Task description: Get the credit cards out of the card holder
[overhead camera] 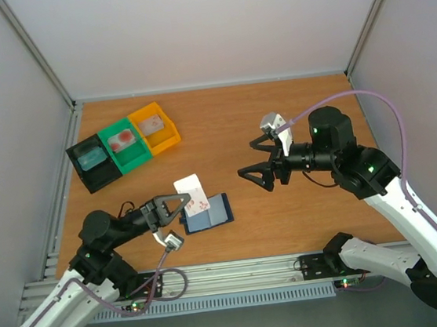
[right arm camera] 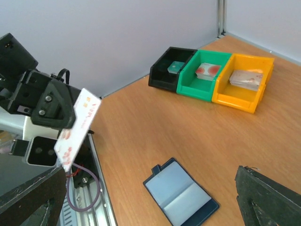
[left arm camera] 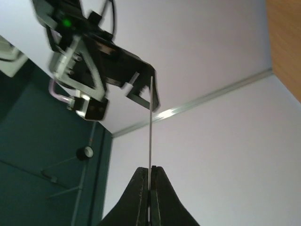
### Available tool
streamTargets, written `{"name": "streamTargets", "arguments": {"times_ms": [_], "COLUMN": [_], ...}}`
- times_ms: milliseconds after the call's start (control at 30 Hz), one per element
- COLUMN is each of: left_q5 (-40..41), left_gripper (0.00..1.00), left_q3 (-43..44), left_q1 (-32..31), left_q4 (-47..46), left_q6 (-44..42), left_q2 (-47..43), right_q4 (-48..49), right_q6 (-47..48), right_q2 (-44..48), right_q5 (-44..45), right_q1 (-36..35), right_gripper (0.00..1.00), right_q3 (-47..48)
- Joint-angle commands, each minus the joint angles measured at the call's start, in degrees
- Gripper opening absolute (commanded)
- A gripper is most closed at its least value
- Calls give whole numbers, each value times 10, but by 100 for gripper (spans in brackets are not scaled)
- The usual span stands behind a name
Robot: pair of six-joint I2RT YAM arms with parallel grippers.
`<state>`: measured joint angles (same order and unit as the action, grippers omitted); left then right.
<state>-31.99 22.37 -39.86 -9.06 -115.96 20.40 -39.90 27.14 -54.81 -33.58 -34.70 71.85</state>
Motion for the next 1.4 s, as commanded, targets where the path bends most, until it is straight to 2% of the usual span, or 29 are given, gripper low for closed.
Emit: {"name": "streamTargets", "arguments": {"times_ms": [0, 67, 100, 133, 200, 233, 300, 400, 533, 567, 667, 733, 833, 1100, 1367], "left_q5": [113, 264, 334, 399, 471, 481, 498, 551, 570, 577, 583, 573, 557, 514, 523], "left_gripper": [0, 0, 0, 0, 0, 0, 0, 0, 0, 0, 0, 0, 0, 0, 0], "left_q3": [13, 75, 120, 172, 281, 337, 431, 551, 757, 821, 919, 947, 943, 930, 910], "left_q1": [0, 0, 0, 1, 25, 47, 91, 141, 200, 208, 231, 241, 244, 247, 262], "left_q4": [6, 61, 112, 191, 322, 380, 459, 526, 666, 684, 683, 649, 598, 532, 498], "left_q6": [-136, -35, 7, 85, 203, 277, 347, 397, 481, 495, 531, 544, 545, 615, 608], "left_q2": [48, 123, 166, 219, 330, 385, 489, 632, 814, 854, 942, 977, 1007, 1050, 1092], "right_q4": [-15, -14, -15, -16, -20, -22, -24, -32, -49, -53, -56, -58, -63, -65, -83], "right_q6": [10, 10, 11, 12, 16, 18, 20, 24, 31, 33, 33, 33, 33, 37, 42], "right_q2": [14, 19, 22, 24, 28, 31, 36, 46, 59, 63, 76, 82, 83, 81, 67], "right_q5": [14, 12, 13, 15, 18, 18, 17, 24, 38, 42, 55, 62, 70, 92, 101], "right_q1": [3, 3, 2, 3, 3, 3, 2, 3, 3, 3, 4, 3, 4, 4, 4], "right_gripper": [98, 99, 99, 99, 99, 99, 98, 99, 99, 98, 98, 99, 99, 99, 99], "right_q3": [3, -3, -6, -8, -11, -12, -13, -17, -21, -21, -29, -34, -37, -44, -27]}}
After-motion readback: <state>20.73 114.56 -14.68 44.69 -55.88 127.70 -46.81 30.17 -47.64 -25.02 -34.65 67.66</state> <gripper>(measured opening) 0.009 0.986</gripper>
